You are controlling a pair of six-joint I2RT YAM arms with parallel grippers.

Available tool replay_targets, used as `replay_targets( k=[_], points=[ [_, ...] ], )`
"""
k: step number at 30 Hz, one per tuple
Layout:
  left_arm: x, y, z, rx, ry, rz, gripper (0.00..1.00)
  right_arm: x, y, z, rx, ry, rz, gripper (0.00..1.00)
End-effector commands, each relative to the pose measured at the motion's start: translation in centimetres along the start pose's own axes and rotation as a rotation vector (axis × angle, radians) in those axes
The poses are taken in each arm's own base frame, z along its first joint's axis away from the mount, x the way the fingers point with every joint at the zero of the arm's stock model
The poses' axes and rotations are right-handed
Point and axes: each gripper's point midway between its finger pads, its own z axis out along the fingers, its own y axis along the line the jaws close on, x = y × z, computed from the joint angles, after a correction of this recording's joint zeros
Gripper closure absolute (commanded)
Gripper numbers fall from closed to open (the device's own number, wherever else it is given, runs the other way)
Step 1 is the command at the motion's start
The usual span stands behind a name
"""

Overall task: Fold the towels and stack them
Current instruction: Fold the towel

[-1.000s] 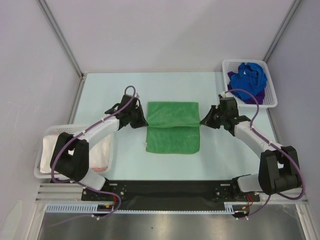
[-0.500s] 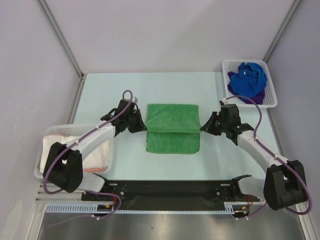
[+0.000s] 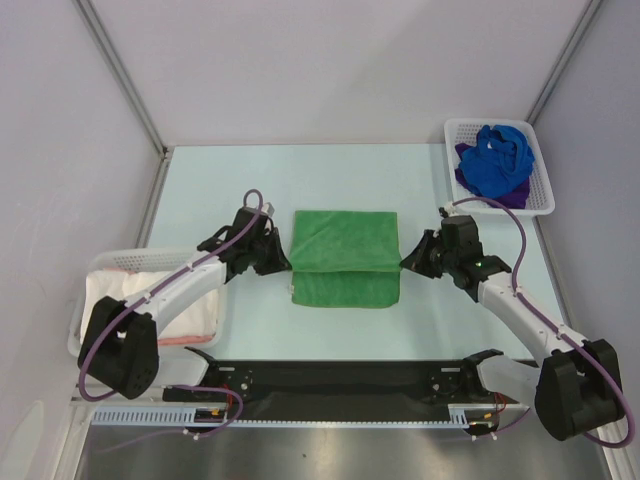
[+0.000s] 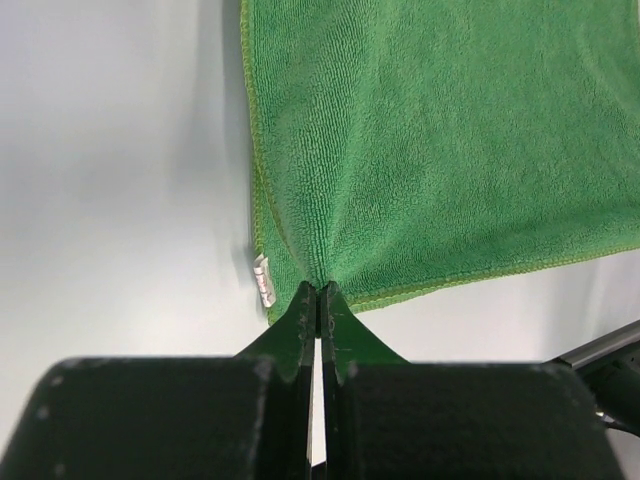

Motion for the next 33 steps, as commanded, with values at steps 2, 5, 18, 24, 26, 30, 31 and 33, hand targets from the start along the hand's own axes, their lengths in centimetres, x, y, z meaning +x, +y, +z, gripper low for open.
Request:
replay_targets(
  k=[2,5,18,24,26,30,31,33],
  points=[
    [0.1,-0.9,-1.0,0.036,-0.016,0.037,1.00,0.1,-0.1,-0.6,0.008,-0.018,0.004,1.00],
    [0.3,-1.2,-1.1,0.047,-0.015,0.042,1.00,0.2,-0.3,-0.9,0.015,-0.022,0.002,1.00],
    [2.2,-0.5,-0.7,0.044,0.024,0.043,1.00,1.8,-0.9,-1.0,0.017,-0.001,0.010,1.00],
    [3.1,-0.2,-0.6,0.042,0.043,0.047,1.00,2.6,-1.2,-0.9,0.028,0.010,0.009,1.00],
    [3.4,-0.1,-0.5,0.041,0.046,0.050,1.00,2.9,-1.5,-0.9,0.029,0.016,0.011,1.00],
    [3.9,0.1,-0.2,0.038,0.058,0.053,1.00,3.6,-1.8,-0.7,0.031,0.025,0.020,1.00],
    [4.0,0.3,-0.1,0.034,0.063,0.048,1.00,3.8,-1.8,-0.7,0.030,0.028,0.020,1.00],
    [4.2,0.3,0.2,0.035,0.068,0.046,1.00,4.3,-2.1,-0.5,0.034,0.034,0.024,1.00]
  ],
)
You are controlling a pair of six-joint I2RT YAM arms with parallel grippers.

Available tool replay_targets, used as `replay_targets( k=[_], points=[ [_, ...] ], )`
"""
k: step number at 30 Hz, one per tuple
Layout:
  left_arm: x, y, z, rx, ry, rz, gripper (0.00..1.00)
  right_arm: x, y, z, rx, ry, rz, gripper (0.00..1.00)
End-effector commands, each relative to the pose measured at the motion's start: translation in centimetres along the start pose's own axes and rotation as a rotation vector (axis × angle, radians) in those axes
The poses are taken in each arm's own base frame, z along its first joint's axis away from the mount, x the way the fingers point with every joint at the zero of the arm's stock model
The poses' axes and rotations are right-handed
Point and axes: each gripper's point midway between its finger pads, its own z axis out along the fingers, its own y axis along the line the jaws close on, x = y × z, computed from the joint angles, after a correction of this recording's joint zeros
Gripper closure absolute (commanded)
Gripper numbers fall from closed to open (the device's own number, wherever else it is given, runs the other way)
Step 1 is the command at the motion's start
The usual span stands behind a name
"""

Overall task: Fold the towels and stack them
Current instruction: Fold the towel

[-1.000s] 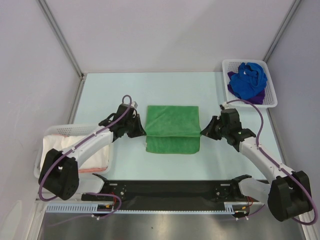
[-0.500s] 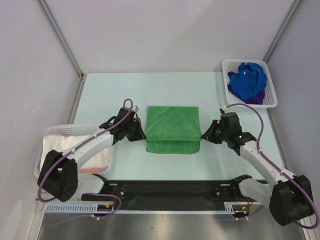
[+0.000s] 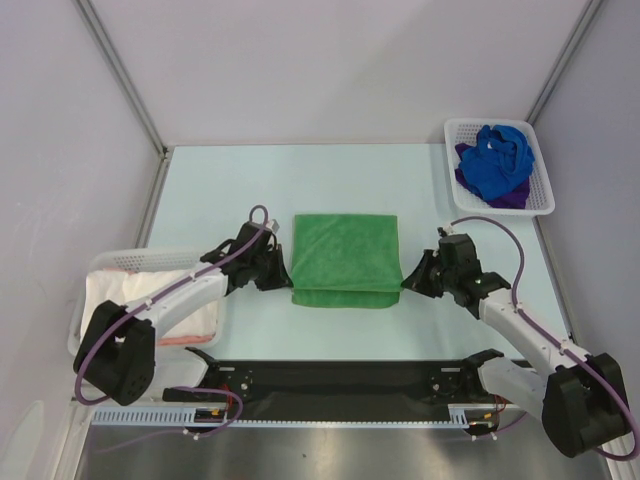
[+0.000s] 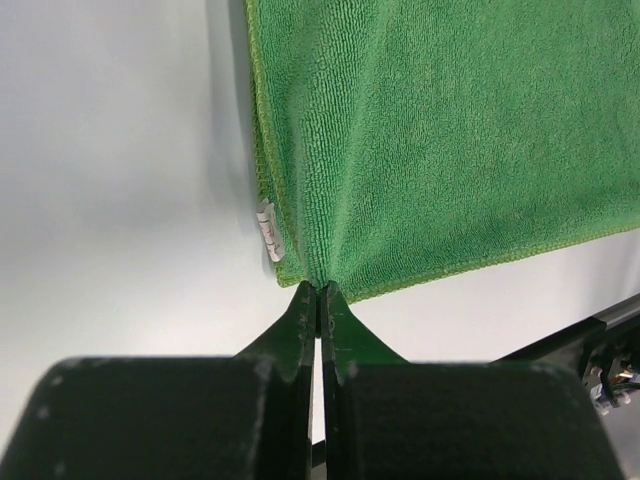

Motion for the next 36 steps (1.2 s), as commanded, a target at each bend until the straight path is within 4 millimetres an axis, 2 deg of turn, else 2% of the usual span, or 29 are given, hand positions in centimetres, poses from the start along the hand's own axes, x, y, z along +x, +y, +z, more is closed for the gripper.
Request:
replay_targets(
  k=[1,10,16,29,36],
  points=[
    [0.1,-0.5,0.0,0.032,-0.012,0.020,1.00,-0.1,0.1,0.0,-0.007,-0.032,0.001,1.00],
    [1.6,0.0,1.3,0.019,0.030,0.015,1.00,1.2,-0.8,0.8,0.005,-0.002,0.016,1.00],
    [2.0,0.3,1.7,0.012,0.043,0.009,1.00,1.7,-1.1,0.9,0.015,0.006,0.011,1.00],
    [1.4,0.0,0.4,0.005,0.017,0.024,1.00,1.3,-0.7,0.0,0.006,-0.013,0.006,1.00],
    [1.5,0.1,0.2,0.004,0.016,0.018,1.00,1.9,-0.9,-0.1,0.010,-0.003,0.004,1.00]
  ],
)
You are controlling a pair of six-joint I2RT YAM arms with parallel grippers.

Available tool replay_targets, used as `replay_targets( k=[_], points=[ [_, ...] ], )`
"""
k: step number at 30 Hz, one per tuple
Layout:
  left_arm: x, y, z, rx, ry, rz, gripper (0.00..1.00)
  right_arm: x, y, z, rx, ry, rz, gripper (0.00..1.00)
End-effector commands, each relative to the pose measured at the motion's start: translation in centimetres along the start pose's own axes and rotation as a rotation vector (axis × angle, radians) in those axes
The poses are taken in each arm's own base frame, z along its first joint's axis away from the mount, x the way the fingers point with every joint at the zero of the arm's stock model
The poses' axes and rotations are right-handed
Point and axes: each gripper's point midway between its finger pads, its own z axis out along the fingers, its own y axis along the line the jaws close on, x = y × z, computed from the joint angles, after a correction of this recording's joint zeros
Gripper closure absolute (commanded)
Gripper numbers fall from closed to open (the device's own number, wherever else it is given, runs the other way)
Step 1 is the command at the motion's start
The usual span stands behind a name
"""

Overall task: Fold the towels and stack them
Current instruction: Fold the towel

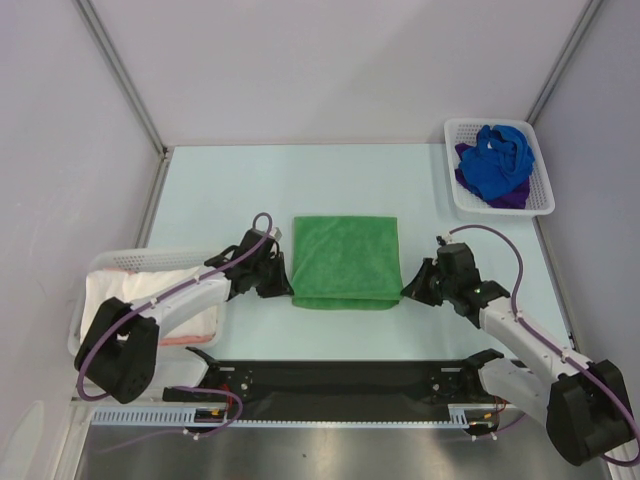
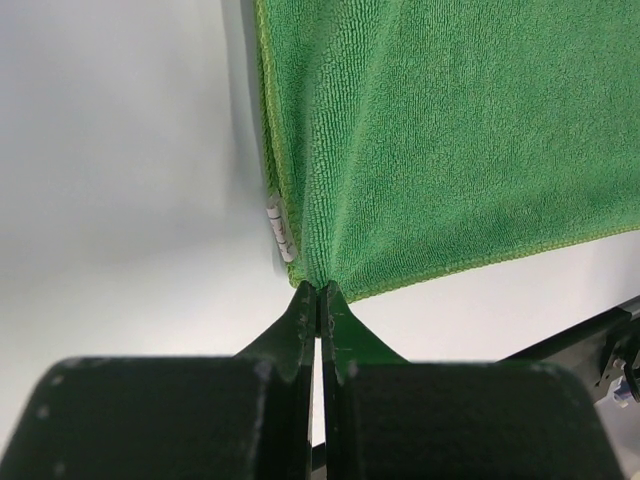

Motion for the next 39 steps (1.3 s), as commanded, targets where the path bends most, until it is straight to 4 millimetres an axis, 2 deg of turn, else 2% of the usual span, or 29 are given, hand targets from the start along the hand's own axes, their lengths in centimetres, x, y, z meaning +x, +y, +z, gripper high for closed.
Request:
replay_targets(
  k=[1,11,13,14,15,16,17,19,20,23,25,27,28,29,30,31,32,33,34,35,36,37,38,39],
  points=[
    [-0.4,-0.5,-0.8,0.013,-0.024,0.013,1.00,0.0,-0.1,-0.2,0.006,-0.015,0.003,1.00],
    [0.5,0.1,0.2,0.005,0.010,0.007,1.00,1.8,-1.0,0.3,0.013,0.018,0.006,1.00],
    [0.7,0.2,0.5,0.004,0.017,0.003,0.98,2.0,-1.2,0.3,0.016,0.020,0.006,0.96],
    [0.9,0.2,0.5,0.007,0.023,0.001,0.91,2.0,-1.1,0.3,0.014,0.019,0.006,0.87],
    [1.2,0.3,0.7,0.008,0.032,-0.002,0.87,2.1,-1.2,0.2,0.015,0.020,0.005,0.83],
    [1.2,0.3,0.7,0.008,0.032,-0.004,0.75,2.0,-1.2,0.2,0.016,0.017,0.003,0.80],
    [1.3,0.4,0.6,0.003,0.033,-0.003,0.69,1.9,-1.2,0.1,0.017,0.014,0.001,0.72],
    [1.1,0.6,0.3,-0.009,0.027,0.005,0.55,1.6,-0.9,-0.1,0.012,0.007,-0.005,0.64],
    [0.9,0.5,0.1,-0.014,0.021,0.007,0.52,1.5,-0.9,-0.2,0.013,0.001,-0.008,0.58],
    [-0.6,0.4,-1.1,-0.046,-0.020,0.021,0.45,-0.4,-0.5,-0.7,0.018,-0.047,0.000,0.55],
    [-3.0,-0.4,-2.1,-0.054,-0.069,0.027,0.44,-2.2,0.1,-0.8,0.001,-0.080,0.016,0.55],
    [-5.1,-1.0,-2.6,-0.068,-0.107,0.042,0.43,-5.8,1.2,-1.2,-0.002,-0.171,0.005,0.54],
    [-7.6,-1.5,-2.8,-0.098,-0.156,0.044,0.40,-6.4,0.6,-0.2,0.040,-0.150,0.009,0.54],
    [-8.8,-1.8,-2.8,-0.104,-0.169,0.049,0.39,-8.7,1.9,-0.4,0.026,-0.181,-0.019,0.53],
    [-11.2,-2.7,-3.5,-0.102,-0.211,0.059,0.38,-9.9,2.2,-0.1,0.029,-0.194,-0.027,0.53],
    [-12.5,-2.3,-3.2,-0.133,-0.228,0.050,0.38,-10.2,1.7,1.5,0.062,-0.160,-0.027,0.53],
    [-13.2,-1.5,-1.8,-0.177,-0.212,0.044,0.38,-11.3,2.2,1.8,0.059,-0.170,-0.034,0.52],
    [-15.0,-2.1,-1.9,-0.174,-0.231,0.050,0.38,-13.3,3.2,2.0,0.049,-0.201,-0.053,0.52],
    [-16.0,-1.6,-1.4,-0.191,-0.233,0.044,0.38,-14.3,3.4,2.4,0.062,-0.209,-0.059,0.52],
    [-16.8,-1.2,-1.0,-0.211,-0.237,0.043,0.38,-14.4,2.6,4.0,0.101,-0.180,-0.055,0.53],
    [-17.9,-0.4,0.4,-0.237,-0.226,0.039,0.38,-16.3,3.4,4.1,0.093,-0.207,-0.071,0.53],
    [-18.3,-0.4,1.1,-0.230,-0.217,0.042,0.38,-16.7,3.6,4.7,0.088,-0.201,-0.079,0.53],
    [-18.6,-0.2,2.0,-0.223,-0.201,0.048,0.38,-16.6,2.9,6.3,0.112,-0.169,-0.074,0.54],
    [-18.5,0.4,3.4,-0.235,-0.171,0.049,0.38,-17.1,2.9,6.8,0.116,-0.169,-0.080,0.54]
  ],
)
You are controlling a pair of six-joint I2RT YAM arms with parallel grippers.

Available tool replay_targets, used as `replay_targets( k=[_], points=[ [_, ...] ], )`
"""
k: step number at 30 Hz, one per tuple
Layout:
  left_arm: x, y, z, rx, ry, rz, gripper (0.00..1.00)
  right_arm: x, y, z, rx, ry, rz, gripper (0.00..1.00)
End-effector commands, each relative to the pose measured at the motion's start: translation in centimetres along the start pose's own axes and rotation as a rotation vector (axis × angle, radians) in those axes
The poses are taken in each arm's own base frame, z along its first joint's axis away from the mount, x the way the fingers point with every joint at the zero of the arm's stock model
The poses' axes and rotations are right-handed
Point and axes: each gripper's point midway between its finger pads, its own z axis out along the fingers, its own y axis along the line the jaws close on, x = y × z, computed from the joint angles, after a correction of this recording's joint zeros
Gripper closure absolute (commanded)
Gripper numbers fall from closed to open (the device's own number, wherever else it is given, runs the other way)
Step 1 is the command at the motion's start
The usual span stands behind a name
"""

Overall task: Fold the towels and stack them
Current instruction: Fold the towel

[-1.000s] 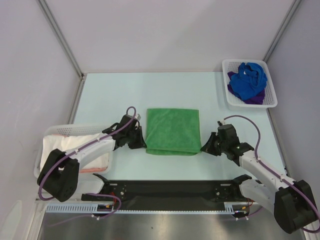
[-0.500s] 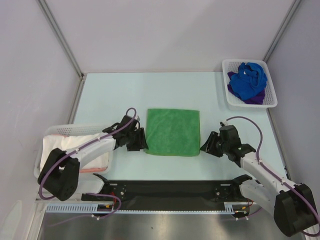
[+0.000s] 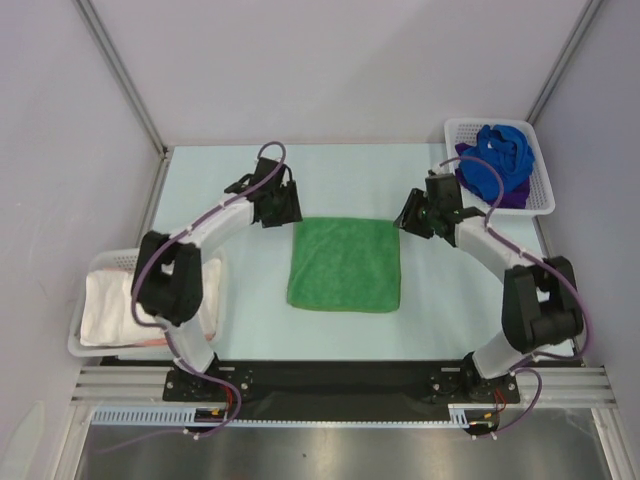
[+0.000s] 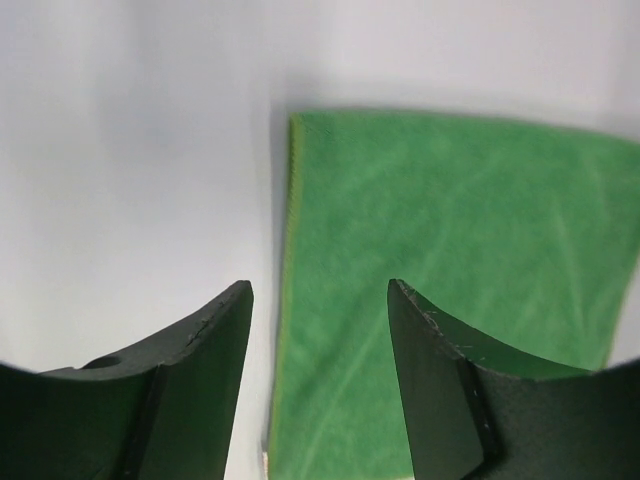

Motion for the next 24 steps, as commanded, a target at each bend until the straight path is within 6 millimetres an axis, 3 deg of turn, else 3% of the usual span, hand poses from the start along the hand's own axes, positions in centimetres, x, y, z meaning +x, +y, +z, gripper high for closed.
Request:
replay_targets(
  k=[1,6,10,13,21,24],
  points=[
    [-0.5,1.7,3.5,-0.058,0.052,0.044,0.38,-2.8,0.4,2.4,0.015,-0.032,-0.065,0.54],
    [-1.0,1.5,6.4,-0.055,0.083,0.075,0.37,-2.8,-0.8,5.8,0.078,0.023,-0.088,0.54],
    [0.1,2.0,8.5,-0.026,0.143,0.050,0.37,-2.4,-1.6,7.6,0.094,0.051,-0.088,0.57],
    [0.3,2.3,9.1,-0.028,0.154,0.040,0.38,-2.3,-2.1,8.6,0.109,0.065,-0.087,0.63],
    [-0.2,2.4,10.2,-0.012,0.158,0.013,0.39,-1.9,-2.8,10.6,0.130,0.097,-0.090,0.66],
    [-0.2,2.4,11.0,-0.014,0.170,0.017,0.40,-1.7,-3.4,11.3,0.154,0.105,-0.089,0.71]
  ],
)
